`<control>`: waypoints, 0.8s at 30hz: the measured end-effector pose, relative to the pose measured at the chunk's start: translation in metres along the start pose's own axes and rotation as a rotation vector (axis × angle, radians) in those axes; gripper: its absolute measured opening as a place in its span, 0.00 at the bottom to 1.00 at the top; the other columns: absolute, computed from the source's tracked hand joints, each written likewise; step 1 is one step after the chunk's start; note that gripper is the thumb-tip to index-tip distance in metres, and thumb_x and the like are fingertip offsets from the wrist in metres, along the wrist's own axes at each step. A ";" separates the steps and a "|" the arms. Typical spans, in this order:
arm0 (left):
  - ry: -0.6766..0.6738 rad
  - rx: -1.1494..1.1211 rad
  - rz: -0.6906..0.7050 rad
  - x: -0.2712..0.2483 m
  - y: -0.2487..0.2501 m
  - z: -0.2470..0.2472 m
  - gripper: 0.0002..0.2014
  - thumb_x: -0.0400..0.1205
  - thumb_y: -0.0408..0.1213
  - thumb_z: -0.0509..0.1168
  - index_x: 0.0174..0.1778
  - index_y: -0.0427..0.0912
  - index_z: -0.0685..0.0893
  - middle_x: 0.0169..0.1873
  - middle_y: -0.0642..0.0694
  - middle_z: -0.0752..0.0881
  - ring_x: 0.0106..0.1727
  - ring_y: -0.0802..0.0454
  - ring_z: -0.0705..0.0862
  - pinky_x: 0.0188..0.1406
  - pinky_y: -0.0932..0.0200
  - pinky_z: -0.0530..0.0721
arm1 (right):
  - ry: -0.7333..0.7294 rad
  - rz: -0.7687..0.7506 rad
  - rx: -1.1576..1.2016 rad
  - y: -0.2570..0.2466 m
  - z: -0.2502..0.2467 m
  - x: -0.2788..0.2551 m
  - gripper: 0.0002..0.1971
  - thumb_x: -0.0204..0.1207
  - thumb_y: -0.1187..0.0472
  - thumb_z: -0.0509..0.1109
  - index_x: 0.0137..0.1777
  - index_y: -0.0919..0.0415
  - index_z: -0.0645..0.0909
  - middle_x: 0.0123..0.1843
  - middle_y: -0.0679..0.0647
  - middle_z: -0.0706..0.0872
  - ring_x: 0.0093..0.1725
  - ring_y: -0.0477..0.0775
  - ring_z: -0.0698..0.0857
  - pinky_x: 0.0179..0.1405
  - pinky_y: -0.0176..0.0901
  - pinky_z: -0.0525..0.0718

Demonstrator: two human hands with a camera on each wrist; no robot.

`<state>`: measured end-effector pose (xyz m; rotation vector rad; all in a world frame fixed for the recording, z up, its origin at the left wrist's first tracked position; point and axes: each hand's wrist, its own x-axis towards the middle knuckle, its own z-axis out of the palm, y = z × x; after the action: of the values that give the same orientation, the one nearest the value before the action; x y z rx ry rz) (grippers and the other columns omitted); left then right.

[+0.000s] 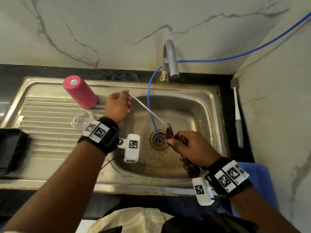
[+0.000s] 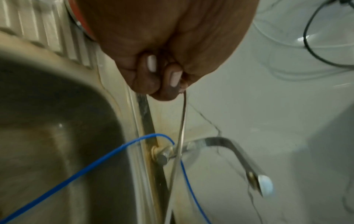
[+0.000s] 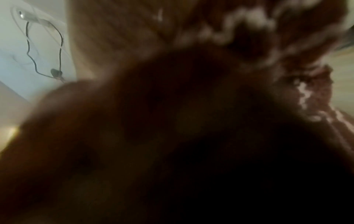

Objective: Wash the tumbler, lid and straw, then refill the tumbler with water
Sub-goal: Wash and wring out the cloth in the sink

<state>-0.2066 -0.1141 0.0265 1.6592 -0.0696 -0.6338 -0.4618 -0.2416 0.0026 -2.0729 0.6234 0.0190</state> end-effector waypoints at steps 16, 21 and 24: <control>-0.508 0.291 0.131 -0.027 -0.016 0.027 0.17 0.91 0.49 0.59 0.38 0.44 0.73 0.26 0.52 0.76 0.20 0.53 0.72 0.21 0.62 0.71 | 0.089 -0.164 -0.211 -0.047 -0.019 0.057 0.24 0.77 0.29 0.64 0.43 0.51 0.84 0.35 0.49 0.88 0.35 0.48 0.87 0.40 0.58 0.88; -0.461 0.238 0.073 -0.030 -0.012 0.018 0.18 0.95 0.43 0.57 0.39 0.43 0.72 0.23 0.56 0.75 0.20 0.54 0.70 0.24 0.59 0.65 | 0.004 -0.148 -0.155 -0.046 -0.002 0.053 0.21 0.82 0.40 0.74 0.35 0.54 0.81 0.32 0.50 0.85 0.33 0.48 0.85 0.37 0.55 0.84; -0.411 0.142 0.031 -0.028 -0.010 0.014 0.17 0.96 0.41 0.56 0.40 0.41 0.71 0.24 0.53 0.72 0.19 0.55 0.68 0.22 0.62 0.63 | -0.081 -0.101 -0.048 -0.039 0.006 0.041 0.19 0.83 0.42 0.76 0.35 0.53 0.83 0.32 0.47 0.88 0.32 0.43 0.86 0.33 0.43 0.82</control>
<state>-0.2396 -0.1131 0.0272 1.6367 -0.4454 -0.9562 -0.4074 -0.2373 0.0194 -2.1368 0.4727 0.0601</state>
